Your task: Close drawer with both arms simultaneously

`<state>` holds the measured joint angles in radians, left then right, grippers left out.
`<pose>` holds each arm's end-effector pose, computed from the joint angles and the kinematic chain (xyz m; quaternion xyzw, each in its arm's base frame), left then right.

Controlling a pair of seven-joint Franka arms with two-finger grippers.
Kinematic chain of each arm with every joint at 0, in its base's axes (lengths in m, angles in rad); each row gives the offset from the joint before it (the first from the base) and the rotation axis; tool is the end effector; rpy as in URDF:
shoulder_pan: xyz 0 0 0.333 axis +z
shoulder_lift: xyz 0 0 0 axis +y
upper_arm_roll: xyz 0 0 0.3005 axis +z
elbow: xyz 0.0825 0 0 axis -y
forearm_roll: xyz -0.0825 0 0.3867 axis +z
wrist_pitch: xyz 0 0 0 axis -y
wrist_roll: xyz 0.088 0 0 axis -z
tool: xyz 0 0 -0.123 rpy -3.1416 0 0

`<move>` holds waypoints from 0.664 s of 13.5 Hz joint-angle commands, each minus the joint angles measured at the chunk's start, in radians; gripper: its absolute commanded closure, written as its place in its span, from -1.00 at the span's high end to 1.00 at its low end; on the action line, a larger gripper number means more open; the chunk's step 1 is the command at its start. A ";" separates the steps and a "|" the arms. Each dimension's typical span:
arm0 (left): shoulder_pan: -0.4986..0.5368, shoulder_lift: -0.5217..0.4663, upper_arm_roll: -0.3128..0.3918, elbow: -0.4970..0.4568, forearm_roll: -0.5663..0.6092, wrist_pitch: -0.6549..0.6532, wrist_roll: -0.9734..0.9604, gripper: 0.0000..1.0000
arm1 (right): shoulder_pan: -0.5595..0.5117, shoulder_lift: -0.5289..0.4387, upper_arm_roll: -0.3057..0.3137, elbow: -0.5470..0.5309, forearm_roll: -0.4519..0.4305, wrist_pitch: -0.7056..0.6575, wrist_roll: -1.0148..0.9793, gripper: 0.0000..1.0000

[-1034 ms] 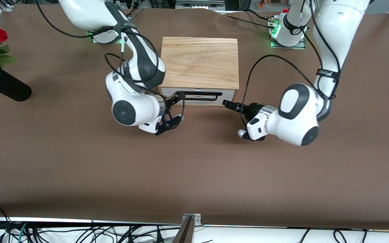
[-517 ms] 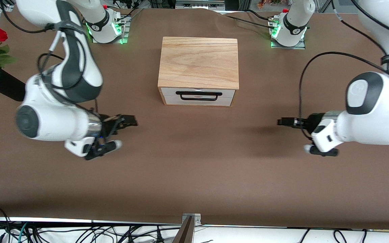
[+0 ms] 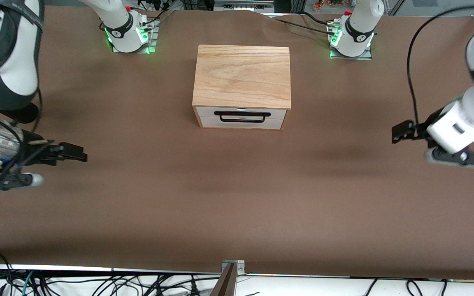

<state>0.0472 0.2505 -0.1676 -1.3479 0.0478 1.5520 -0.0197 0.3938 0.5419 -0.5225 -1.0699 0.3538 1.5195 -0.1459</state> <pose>0.6223 -0.0570 0.5503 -0.9986 0.0483 0.0212 0.0047 0.6857 0.0502 0.5156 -0.9978 -0.0448 0.0111 0.0481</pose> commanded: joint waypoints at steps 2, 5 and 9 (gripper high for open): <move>0.043 -0.262 0.000 -0.358 -0.043 0.150 0.006 1.00 | -0.138 -0.152 0.212 -0.085 -0.262 0.004 0.005 1.00; 0.025 -0.330 0.020 -0.471 -0.048 0.227 0.001 1.00 | -0.286 -0.313 0.424 -0.240 -0.391 0.060 0.009 1.00; -0.032 -0.309 0.097 -0.455 -0.054 0.215 0.009 1.00 | -0.354 -0.404 0.490 -0.371 -0.388 0.074 0.017 1.00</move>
<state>0.0333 -0.0452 -0.0973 -1.7898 0.0190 1.7582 -0.0196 0.0668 0.1988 -0.0671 -1.3422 -0.0154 1.5533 -0.1404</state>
